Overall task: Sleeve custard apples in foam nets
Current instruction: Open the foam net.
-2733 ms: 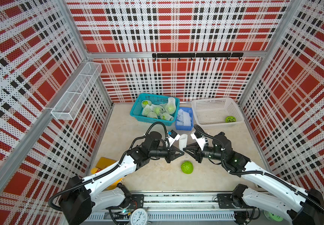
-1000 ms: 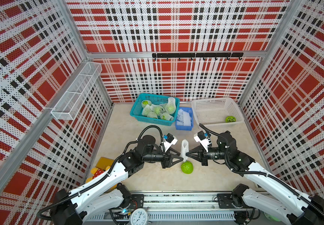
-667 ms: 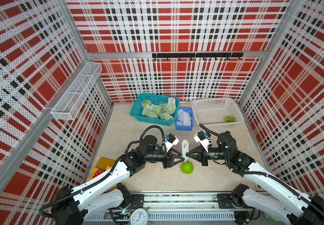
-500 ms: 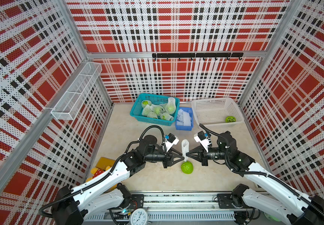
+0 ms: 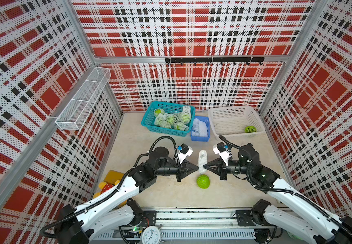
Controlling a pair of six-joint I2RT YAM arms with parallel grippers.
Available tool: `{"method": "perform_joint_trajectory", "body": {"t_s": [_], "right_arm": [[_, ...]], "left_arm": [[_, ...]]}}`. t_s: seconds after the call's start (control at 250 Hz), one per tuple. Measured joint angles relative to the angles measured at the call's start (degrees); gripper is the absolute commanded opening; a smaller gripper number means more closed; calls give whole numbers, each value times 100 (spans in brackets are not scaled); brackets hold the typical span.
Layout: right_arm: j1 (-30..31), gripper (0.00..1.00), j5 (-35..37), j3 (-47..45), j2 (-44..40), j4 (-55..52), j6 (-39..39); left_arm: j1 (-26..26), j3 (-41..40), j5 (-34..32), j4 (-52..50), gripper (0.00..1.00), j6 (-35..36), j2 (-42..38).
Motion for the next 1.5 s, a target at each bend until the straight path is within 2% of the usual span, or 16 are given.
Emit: {"method": "perform_joint_trajectory", "body": {"t_s": [0.092, 0.312, 0.344, 0.404, 0.444, 0.512, 0.608, 0.704, 0.86, 1.044, 1.264, 1.501], "right_arm": [[0, 0, 4, -24, -2, -11, -2], [-4, 0, 118, -94, -92, -52, -26], [-11, 0, 127, -114, -127, -55, -24], [-20, 0, 120, -144, -175, -55, -22], [-20, 0, 103, -149, -188, -55, -22], [-20, 0, 52, -149, -188, -52, -20], [-20, 0, -94, -149, -188, -52, -17], [-20, 0, -297, -149, -179, -50, -20], [-20, 0, -570, -149, -70, -48, 2], [-20, 0, -695, -149, 0, -44, 55], [-22, 0, -688, -149, 13, -2, 90], [-22, 0, -442, -149, 26, -2, 87]], "left_arm": [[0, 0, -33, -2, 0, -2, 2], [0, -70, -153, 31, 1, -20, -4], [0, -109, -170, 44, 11, -26, -9], [0, -181, -179, 52, 23, -63, -13], [0, -223, -173, 70, 37, -76, -13], [0, -269, -155, 83, 48, -103, -13], [-2, -304, -120, 92, 55, -127, -52], [-17, -319, -98, 96, 55, -131, -140], [-35, -317, -72, 131, 49, -109, -153], [-118, -302, 0, 175, 34, -39, 35], [-210, -291, 33, 334, 23, -55, 101], [-286, -275, 31, 490, 1, -98, 94]]}}
